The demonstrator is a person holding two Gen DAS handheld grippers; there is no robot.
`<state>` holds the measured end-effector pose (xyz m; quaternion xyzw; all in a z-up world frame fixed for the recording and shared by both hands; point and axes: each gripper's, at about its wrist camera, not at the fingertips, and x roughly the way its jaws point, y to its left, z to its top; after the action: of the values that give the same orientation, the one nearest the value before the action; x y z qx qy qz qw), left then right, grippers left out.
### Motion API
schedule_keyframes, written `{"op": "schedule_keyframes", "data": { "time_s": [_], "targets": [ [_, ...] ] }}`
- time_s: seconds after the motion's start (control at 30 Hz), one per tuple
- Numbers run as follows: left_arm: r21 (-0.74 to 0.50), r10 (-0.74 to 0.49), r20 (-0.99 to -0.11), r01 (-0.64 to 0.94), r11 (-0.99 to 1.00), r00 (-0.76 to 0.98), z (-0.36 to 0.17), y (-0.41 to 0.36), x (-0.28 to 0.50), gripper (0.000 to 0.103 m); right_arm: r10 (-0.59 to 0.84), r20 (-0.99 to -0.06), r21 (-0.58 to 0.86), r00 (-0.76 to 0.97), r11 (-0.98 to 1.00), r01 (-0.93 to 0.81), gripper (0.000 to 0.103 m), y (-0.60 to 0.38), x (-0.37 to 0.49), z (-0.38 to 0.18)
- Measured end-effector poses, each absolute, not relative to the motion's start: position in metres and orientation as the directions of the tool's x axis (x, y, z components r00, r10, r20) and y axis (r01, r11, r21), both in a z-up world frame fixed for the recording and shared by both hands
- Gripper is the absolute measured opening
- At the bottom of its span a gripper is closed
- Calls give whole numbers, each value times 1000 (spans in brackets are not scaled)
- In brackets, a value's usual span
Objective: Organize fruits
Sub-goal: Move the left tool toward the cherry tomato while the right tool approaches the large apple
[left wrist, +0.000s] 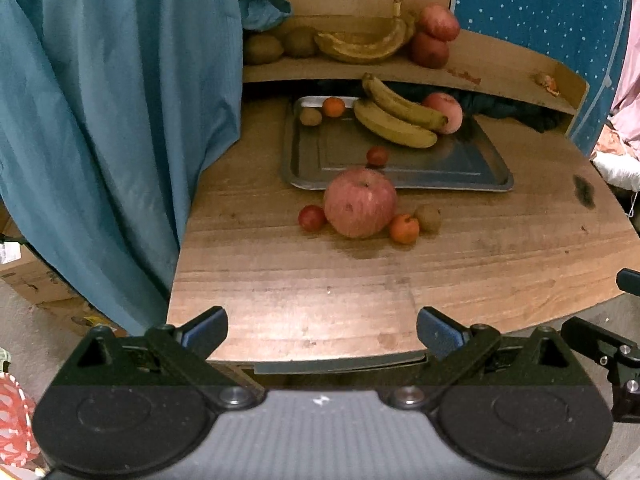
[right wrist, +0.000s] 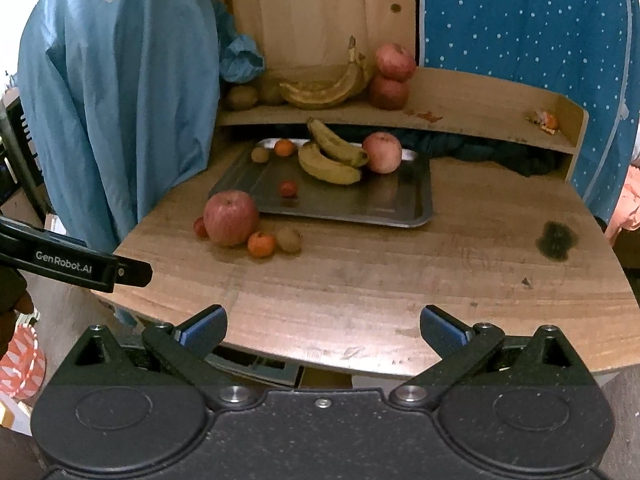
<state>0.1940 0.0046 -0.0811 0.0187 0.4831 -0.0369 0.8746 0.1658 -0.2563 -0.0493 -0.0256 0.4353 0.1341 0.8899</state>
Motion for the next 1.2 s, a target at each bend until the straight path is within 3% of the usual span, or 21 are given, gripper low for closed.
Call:
{"op": "schedule_keyframes", "data": {
  "time_s": [0.8,1.2],
  "targets": [
    [38,51,-866,-35,999,497,-91,41,229,103,278,-814,88,510,927,-365,102,-223,220,-69],
    [59,50,-891,5,998,452,-108,46,277,103,263,-844,87,467,927,-365,102,-209,263,-87]
  ]
}}
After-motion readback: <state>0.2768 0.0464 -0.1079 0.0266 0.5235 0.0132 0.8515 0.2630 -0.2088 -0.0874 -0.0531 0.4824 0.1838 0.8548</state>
